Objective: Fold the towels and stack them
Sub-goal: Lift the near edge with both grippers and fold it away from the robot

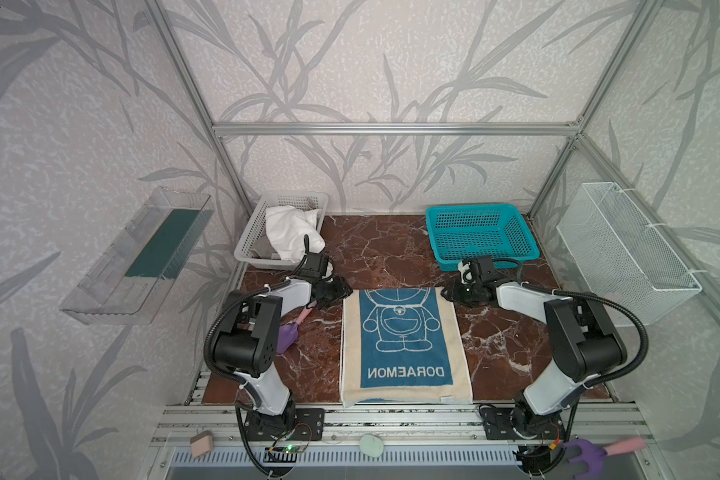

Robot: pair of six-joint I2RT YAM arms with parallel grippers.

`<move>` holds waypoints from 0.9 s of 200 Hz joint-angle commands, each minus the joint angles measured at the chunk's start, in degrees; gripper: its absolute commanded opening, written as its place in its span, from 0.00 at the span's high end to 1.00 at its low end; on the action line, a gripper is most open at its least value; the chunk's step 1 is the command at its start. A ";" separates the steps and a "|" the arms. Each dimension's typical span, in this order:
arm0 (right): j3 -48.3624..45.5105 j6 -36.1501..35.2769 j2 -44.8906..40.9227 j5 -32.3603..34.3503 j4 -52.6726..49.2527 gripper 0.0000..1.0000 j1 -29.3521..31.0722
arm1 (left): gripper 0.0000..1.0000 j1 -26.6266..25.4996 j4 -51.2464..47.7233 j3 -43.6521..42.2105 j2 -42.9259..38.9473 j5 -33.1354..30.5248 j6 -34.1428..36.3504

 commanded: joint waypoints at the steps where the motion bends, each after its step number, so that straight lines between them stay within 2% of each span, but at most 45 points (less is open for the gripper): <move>1: 1.86 0.80 2.15 1.49 4.61 0.52 -0.12 | 0.46 0.55 2.18 -0.60 0.75 1.52 -0.07; 33: 3.22 0.45 4.02 2.56 3.99 0.51 -0.12 | 0.46 0.79 3.01 -1.02 1.72 3.08 -0.99; 60: 3.11 1.01 4.80 1.27 5.72 0.52 -0.12 | 0.50 0.77 5.54 -1.99 1.77 5.18 -2.75; 72: 2.89 1.66 5.07 0.45 6.78 0.58 -0.12 | 0.53 0.81 6.33 -2.39 1.60 5.76 -3.03; 90: 2.20 2.75 5.12 -0.85 8.79 0.73 -0.12 | 0.59 0.76 7.34 -2.56 1.71 6.71 -3.09; 101: 1.65 3.22 4.59 -1.17 9.63 0.84 -0.06 | 0.68 0.75 7.94 -2.36 1.67 7.55 -3.16; 118: 0.38 3.35 2.76 -1.30 11.03 0.95 -0.08 | 1.00 0.90 9.38 -2.53 0.70 9.40 -2.71; 125: -0.50 3.35 1.34 -1.56 12.07 1.00 -0.03 | 1.00 0.86 9.49 -2.70 -0.20 9.81 -2.27; 146: -5.24 3.49 -6.27 -0.32 16.39 1.00 0.91 | 1.00 1.08 8.57 -3.64 -5.51 9.60 0.23; 180: -10.69 3.50 -19.72 3.30 14.85 1.00 1.38 | 1.00 1.19 4.65 -3.94 -16.24 8.01 5.30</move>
